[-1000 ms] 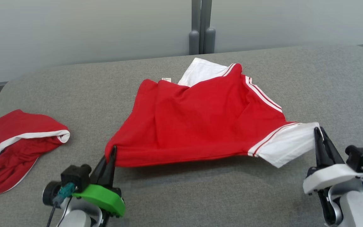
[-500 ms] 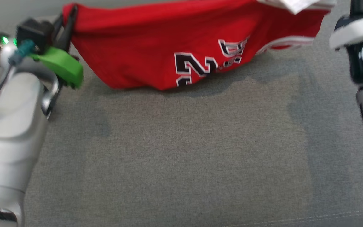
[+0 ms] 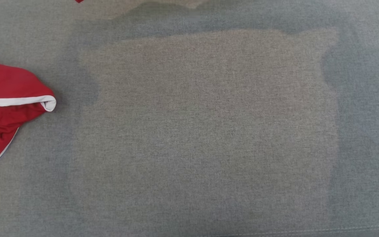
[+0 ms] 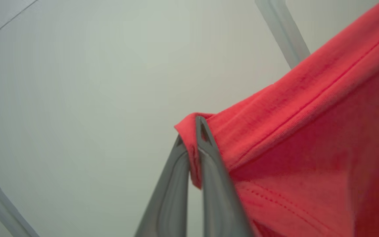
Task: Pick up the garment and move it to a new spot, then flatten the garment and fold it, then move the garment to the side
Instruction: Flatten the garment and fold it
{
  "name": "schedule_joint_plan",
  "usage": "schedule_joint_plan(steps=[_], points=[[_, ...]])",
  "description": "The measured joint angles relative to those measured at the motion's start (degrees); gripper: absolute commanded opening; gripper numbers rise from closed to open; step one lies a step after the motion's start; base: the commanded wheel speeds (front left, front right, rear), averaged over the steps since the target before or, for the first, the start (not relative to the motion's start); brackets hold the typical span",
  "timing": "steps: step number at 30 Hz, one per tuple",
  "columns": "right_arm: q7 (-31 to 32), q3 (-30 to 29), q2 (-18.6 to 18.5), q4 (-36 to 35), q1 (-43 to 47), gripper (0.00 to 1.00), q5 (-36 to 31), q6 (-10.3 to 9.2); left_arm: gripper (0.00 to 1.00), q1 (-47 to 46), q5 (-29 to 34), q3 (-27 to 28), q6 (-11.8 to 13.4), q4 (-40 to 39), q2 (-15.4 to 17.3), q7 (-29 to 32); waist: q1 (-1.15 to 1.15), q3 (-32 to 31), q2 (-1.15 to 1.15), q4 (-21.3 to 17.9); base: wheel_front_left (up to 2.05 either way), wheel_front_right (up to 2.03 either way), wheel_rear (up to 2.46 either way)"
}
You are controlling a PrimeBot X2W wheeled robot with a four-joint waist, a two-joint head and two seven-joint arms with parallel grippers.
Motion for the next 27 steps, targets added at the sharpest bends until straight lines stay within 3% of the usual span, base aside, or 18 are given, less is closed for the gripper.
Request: schedule_joint_plan(steps=[12,21,27], points=[[-0.79,-8.54,-1.69,3.71,-2.3,0.0,-8.83,0.4,0.0,3.1,-0.85,0.2,-1.05,-1.97,1.35,-0.37,-0.01,5.77,0.0,-1.97,0.0,0.0,0.0],[-0.79,-7.25,0.01,7.42,-2.25,0.0,-6.58,0.34,0.0,2.86,-2.15,-0.56,-1.43,-1.33,0.38,-0.31,-0.01,9.83,0.0,-3.16,0.0,0.0,0.0],[-0.79,-4.6,1.3,5.67,-3.54,0.0,-3.36,-0.04,0.0,0.8,-2.24,-0.34,-1.44,-3.7,-0.31,-0.31,-0.01,11.54,0.0,-3.82,0.0,0.0,0.0]])
